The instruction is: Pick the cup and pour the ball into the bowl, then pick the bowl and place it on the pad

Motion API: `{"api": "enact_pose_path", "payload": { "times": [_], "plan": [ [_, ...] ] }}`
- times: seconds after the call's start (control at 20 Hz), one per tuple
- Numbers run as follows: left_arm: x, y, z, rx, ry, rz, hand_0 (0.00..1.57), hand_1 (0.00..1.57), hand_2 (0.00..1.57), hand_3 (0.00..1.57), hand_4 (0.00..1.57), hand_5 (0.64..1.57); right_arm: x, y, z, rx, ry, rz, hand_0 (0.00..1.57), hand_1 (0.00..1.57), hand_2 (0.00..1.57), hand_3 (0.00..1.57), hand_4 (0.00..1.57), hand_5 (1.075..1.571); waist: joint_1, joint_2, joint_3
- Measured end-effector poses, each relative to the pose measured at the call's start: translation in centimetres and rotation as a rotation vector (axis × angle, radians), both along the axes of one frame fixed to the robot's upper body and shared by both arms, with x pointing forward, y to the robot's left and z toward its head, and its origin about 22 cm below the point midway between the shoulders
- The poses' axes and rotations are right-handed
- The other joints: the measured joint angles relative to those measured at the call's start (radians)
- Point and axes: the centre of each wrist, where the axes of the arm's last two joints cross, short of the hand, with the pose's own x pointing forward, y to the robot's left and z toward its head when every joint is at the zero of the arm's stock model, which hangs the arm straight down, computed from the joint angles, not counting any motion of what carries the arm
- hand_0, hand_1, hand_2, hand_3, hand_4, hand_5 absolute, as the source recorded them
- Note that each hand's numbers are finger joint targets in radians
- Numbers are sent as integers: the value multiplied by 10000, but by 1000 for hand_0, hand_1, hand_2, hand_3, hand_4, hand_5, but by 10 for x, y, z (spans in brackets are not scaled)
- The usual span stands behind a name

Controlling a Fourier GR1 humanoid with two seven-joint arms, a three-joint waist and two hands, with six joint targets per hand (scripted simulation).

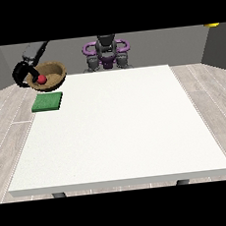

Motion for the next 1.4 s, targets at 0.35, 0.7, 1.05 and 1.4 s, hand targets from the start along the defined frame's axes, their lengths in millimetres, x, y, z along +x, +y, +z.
{"api": "enact_pose_path", "payload": {
  "times": [0.35,0.7,1.05,1.4],
  "plan": [
    [-17,31,-13,-65,58,559,0,0,0,0,1207,1551,1,-16,25,-48,-54,81,1571,1571,1571,585,1094,1564,-466,4,9],
    [-20,34,-18,23,-319,610,0,0,0,0,1211,1551,0,-21,18,313,-308,-2,1571,1571,1571,487,1066,1567,-415,495,14],
    [-23,42,-12,62,-694,691,0,0,0,0,1203,1557,13,-2,6,1145,-715,70,1571,1571,1571,552,1023,1571,-398,912,20],
    [-28,46,-5,142,-763,554,0,0,0,0,1189,1562,0,-23,-2,1786,-744,-821,1571,1571,1571,1155,0,1551,-289,982,25]
  ]
}}
